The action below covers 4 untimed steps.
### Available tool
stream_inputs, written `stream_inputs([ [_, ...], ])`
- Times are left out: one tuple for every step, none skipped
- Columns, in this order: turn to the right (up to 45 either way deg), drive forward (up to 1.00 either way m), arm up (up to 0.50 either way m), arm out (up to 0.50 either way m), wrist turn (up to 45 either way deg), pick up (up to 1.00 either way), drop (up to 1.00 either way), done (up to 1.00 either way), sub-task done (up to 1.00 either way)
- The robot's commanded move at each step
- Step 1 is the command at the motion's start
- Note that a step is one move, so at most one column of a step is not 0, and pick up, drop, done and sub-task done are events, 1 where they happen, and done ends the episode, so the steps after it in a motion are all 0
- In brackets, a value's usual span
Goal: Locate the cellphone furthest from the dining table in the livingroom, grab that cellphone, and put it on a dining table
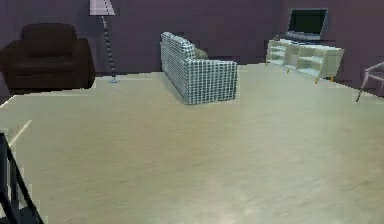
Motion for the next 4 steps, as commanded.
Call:
stream_inputs([
  [0.0,0.4,0.0,0.0,0.0,0.0,0.0,0.0,0.0],
  [-30.0,0.0,0.0,0.0,0.0,0.0,0.0,0.0,0.0],
  [0.0,1.0,0.0,0.0,0.0,0.0,0.0,0.0,0.0],
  [-45.0,0.0,0.0,0.0,0.0,0.0,0.0,0.0,0.0],
])
